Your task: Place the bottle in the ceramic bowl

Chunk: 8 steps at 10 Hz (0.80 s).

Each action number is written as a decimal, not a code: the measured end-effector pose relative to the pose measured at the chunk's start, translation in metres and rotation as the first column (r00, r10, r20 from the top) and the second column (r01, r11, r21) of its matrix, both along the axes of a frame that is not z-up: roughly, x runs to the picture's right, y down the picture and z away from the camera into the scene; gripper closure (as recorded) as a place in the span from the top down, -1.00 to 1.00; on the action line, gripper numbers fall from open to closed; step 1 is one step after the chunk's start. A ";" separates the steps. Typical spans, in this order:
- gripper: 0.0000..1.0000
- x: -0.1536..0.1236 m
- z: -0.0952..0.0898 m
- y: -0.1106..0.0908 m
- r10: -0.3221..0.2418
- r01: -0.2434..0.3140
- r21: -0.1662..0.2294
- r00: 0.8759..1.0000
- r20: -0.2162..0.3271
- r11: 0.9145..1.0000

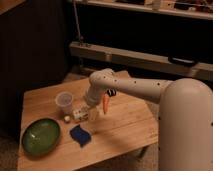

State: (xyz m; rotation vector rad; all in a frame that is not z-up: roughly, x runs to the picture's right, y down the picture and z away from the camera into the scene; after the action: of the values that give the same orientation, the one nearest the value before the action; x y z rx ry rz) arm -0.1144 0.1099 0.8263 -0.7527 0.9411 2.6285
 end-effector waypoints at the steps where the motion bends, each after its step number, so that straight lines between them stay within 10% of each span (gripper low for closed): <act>1: 0.60 -0.003 0.006 0.000 -0.015 0.015 -0.009 1.000 0.001 1.000; 5: 0.59 -0.007 0.024 0.026 -0.037 0.037 -0.022 0.999 0.000 0.999; 8: 0.09 -0.013 0.029 0.039 -0.027 0.027 -0.021 1.000 0.004 0.999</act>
State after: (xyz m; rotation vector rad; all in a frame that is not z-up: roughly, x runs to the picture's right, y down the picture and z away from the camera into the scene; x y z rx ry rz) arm -0.1278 0.1490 0.8552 -0.7451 0.9728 2.5971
